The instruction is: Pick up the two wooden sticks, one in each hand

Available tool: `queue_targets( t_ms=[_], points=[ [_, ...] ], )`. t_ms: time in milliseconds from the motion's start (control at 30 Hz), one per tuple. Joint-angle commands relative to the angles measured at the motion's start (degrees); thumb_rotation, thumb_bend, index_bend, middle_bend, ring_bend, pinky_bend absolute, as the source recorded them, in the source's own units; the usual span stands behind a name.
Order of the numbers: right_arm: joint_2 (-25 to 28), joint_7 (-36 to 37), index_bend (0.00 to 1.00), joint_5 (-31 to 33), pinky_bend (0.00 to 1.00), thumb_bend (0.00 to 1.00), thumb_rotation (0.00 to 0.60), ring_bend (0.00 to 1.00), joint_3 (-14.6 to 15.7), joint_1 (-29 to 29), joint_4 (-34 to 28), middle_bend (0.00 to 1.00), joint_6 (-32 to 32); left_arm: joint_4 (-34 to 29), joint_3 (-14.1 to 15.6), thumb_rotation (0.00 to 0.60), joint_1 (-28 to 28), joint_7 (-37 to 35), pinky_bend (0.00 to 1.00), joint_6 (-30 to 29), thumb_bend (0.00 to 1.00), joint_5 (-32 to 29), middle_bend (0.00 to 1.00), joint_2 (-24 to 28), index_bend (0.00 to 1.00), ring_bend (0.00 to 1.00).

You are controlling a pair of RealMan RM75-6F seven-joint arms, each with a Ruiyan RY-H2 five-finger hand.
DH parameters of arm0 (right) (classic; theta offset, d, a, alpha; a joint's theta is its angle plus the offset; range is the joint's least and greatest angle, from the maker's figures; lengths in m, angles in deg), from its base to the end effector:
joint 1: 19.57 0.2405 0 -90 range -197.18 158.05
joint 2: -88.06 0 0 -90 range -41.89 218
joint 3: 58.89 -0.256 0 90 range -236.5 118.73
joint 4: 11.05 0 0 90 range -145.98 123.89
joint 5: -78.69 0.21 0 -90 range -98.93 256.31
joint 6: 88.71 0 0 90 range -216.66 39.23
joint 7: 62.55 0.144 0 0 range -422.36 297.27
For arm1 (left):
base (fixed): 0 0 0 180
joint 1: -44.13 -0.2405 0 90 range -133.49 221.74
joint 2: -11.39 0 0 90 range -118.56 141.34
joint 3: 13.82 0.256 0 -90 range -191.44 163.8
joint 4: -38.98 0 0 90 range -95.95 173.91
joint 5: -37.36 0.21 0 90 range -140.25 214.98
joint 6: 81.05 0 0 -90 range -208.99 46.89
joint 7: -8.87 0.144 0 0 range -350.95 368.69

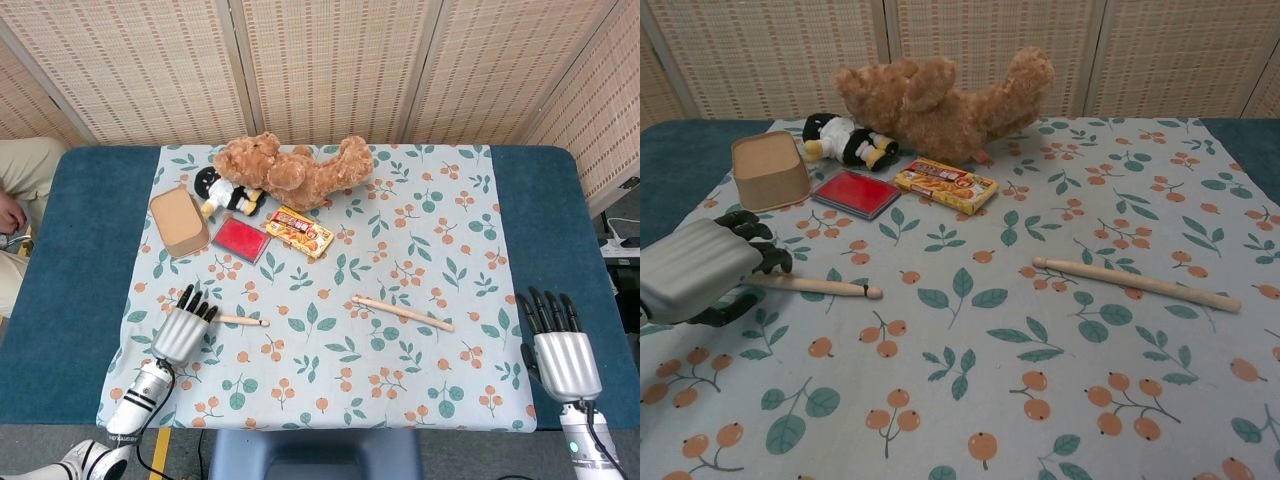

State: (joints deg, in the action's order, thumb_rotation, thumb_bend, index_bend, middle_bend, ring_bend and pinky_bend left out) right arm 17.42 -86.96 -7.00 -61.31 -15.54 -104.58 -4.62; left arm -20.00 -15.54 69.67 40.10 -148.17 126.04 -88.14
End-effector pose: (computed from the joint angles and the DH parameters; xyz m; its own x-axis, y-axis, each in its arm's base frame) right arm -0.2997 -0.1737 0.1179 0.6426 -0.0402 0.7651 -0.7660 -0.0129 0.6427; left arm -0.2588 0.2781 -0.0442 0.8307 -0.0292 0.5560 0.4971 -0.4106 -0.7643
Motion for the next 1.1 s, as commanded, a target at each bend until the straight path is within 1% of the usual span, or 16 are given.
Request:
queue_targets(
  t_ms=[33,133,233,400,600,733,900,1100],
  points=[
    [0.0,0.3,0.0,-0.2,0.0,0.38,0.6,0.0,0.1,0.1,-0.1,0.0,0.0,1.3,0.1,0.6,0.2,-0.4,0.14,0.1,0.46,-0.2,0.42,-0.6,0.36,0.2],
    [-0.2,0.7,0.0,-0.3,0.0,0.36,0.6,0.0,-0.1,0.1,-0.1,0.0,0.4,2.4,0.3,0.6,0.4,-0.1,0.14,0.3,0.46,-0.4,0.42,-0.8,0.37,0.21],
    [-0.3,0.8,0.0,-0.3,0.0,0.36,0.6,0.0,-0.2,0.0,-0.1,0.0,0.6,3.1,0.3,0.6,0.6,0.1,0.14,0.6,0.46,-0.7,0.45,-1.1,0.42,0.21],
    [-0.3,0.4,0.0,-0.2,0.0,0.35,0.6,0.0,-0.1,0.0,-0.3,0.0,0.5,4.5,0.5,0.6,0.7,-0.2,0.14,0.4,0.46,-0.7,0.54,-1.6,0.52,0.26],
    [-0.5,-0.4,0.0,0.4,0.0,0.35,0.6,0.0,-0.4,0.4,-0.6,0.0,0.1,6.2,0.7,0.6,0.7,-1.9,0.15,-0.9,0.46,-0.4,0.68,-2.2,0.65,0.35],
    [-1.1,-1.7,0.0,1.4,0.0,0.35,0.6,0.0,-1.0,1.4,-0.6,0.0,-1.4,7.1,1.1,0.6,0.5,-5.7,0.16,-5.1,0.47,2.0,0.76,-2.0,0.72,0.4],
    [-2.3,-5.2,0.0,5.2,0.0,0.35,0.6,0.0,-2.3,4.4,-1.0,0.0,-6.8,7.6,2.1,0.6,-0.3,-10.7,0.17,-12.8,0.48,6.1,0.82,-0.8,0.79,0.45],
    [-6.4,-10.6,0.0,12.0,0.0,0.35,0.6,0.0,-4.5,10.0,-0.9,0.0,-15.2,4.5,3.5,0.6,-2.5,-13.5,0.17,-19.5,0.49,8.9,0.84,2.7,0.8,0.46]
  ],
)
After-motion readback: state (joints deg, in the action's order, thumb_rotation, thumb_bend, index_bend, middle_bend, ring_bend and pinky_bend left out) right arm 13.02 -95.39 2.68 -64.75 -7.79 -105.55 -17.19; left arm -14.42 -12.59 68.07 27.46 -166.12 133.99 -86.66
